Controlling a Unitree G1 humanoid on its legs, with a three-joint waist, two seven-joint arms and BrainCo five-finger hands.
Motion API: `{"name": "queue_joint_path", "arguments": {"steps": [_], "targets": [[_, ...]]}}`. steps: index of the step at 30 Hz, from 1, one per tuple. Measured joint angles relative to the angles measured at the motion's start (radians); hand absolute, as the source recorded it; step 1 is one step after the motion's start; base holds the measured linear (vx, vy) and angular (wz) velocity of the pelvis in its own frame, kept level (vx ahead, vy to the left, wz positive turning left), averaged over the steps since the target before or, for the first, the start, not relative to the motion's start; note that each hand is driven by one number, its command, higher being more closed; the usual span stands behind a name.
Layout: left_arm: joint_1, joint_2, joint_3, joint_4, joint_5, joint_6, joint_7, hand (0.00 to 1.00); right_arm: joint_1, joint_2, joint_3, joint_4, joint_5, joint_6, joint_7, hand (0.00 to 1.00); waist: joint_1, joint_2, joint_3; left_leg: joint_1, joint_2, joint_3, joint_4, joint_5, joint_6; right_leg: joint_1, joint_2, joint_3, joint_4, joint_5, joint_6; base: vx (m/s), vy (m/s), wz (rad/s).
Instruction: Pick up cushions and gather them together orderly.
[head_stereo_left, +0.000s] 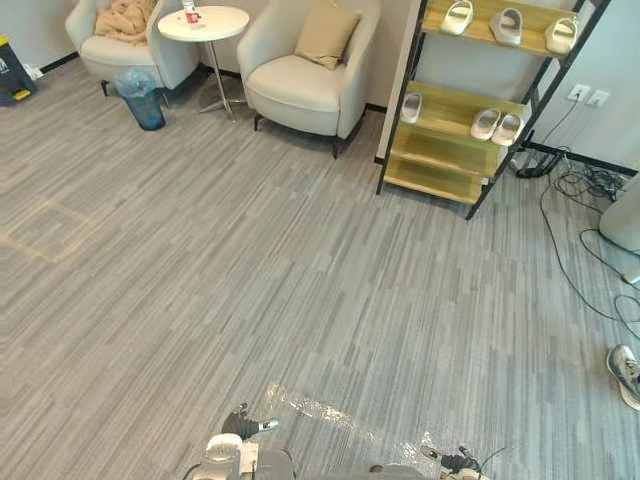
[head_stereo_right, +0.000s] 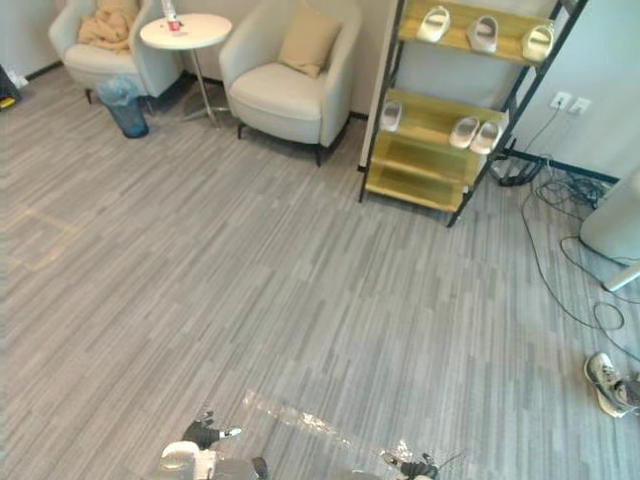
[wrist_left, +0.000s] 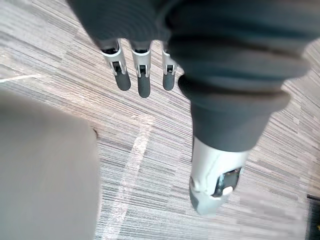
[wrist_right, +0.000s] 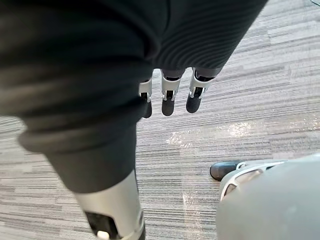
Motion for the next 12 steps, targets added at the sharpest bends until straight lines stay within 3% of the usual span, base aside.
{"name": "queue_joint_path", "arguments": {"steps": [12], "targets": [[0.013, -0.006, -0.021, 0.006, -0.011, -0.002, -0.007, 0.0, 0.0, -0.013, -0.004, 0.024, 0.0, 0.004, 0.0, 0.0, -0.008, 0.012, -0.015, 0.038, -0.008, -0.025, -0.108, 0.06, 0.0, 0.013, 0.008, 0.007, -0.047, 0.02, 0.006, -0.06, -0.008, 0.02]]}}
